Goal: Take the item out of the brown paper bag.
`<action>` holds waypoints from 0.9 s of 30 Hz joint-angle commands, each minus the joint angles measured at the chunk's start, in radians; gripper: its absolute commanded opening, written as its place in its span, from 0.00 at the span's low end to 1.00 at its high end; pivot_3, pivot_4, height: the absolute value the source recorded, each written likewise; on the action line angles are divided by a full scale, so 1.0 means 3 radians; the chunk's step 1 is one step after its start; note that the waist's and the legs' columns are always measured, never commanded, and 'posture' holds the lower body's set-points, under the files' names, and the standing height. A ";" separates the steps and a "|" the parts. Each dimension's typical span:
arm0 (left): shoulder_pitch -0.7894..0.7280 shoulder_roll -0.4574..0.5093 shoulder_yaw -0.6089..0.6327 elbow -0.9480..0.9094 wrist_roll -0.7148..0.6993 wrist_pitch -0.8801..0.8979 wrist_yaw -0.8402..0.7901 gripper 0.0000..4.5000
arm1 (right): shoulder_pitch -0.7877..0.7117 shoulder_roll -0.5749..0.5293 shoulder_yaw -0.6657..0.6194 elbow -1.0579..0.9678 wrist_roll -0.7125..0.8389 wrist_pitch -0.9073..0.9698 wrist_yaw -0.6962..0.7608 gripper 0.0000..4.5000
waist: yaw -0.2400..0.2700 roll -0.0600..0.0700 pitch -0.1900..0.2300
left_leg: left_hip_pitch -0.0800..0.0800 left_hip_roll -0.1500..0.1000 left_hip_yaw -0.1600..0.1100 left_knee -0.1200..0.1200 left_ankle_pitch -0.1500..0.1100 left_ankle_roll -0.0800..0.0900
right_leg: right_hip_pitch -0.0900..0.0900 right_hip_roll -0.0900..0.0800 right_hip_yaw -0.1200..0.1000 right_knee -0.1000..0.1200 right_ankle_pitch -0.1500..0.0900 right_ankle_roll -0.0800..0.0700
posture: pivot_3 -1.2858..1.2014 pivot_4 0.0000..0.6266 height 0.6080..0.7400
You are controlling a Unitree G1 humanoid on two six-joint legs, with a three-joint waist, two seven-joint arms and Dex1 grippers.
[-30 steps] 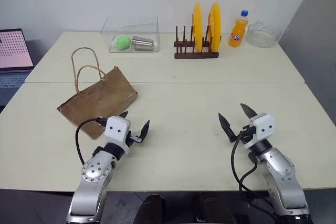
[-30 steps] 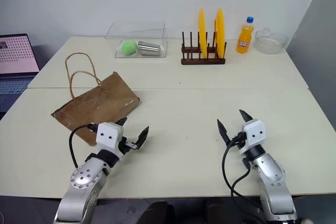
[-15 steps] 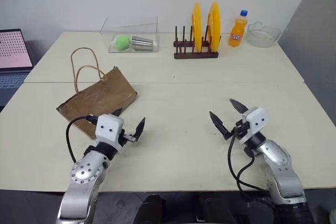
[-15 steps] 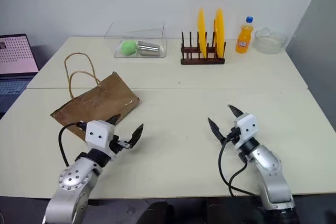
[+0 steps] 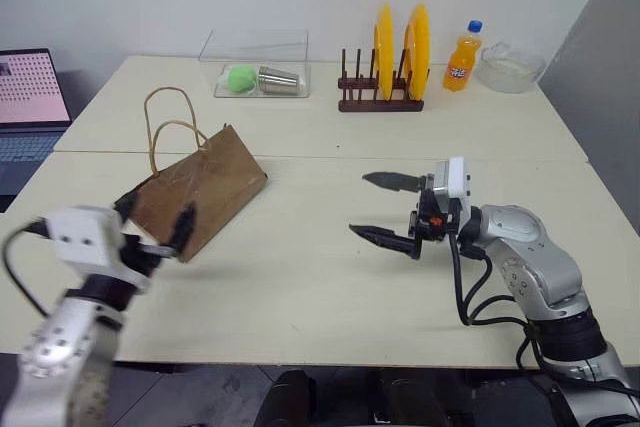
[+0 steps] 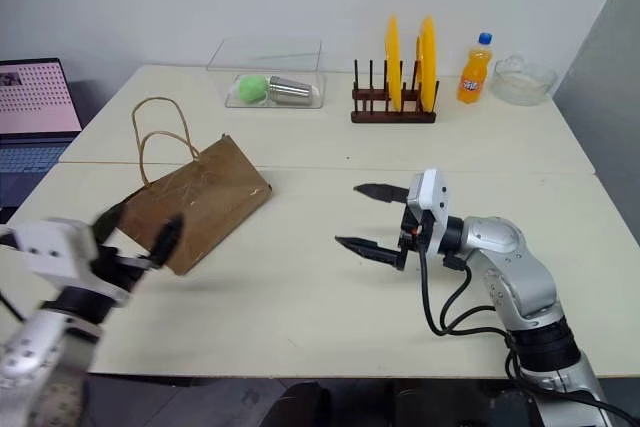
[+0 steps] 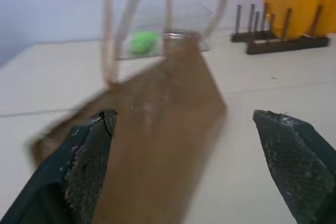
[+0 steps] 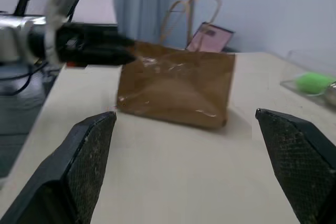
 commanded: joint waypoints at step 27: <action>-0.2456 0.1407 -0.0821 0.2946 0.0316 -0.0182 -0.1651 0.97 | 0.0308 -0.0145 -0.0175 -0.0904 0.0099 0.0316 -0.0368 1.00 | -0.0025 -0.0001 0.0002 | -0.0018 -0.0001 0.0003 -0.0003 0.0001 -0.0002 | -0.0020 -0.0002 0.0002 -0.0002 0.0002 -0.0002 | 0.52 0.24 1.00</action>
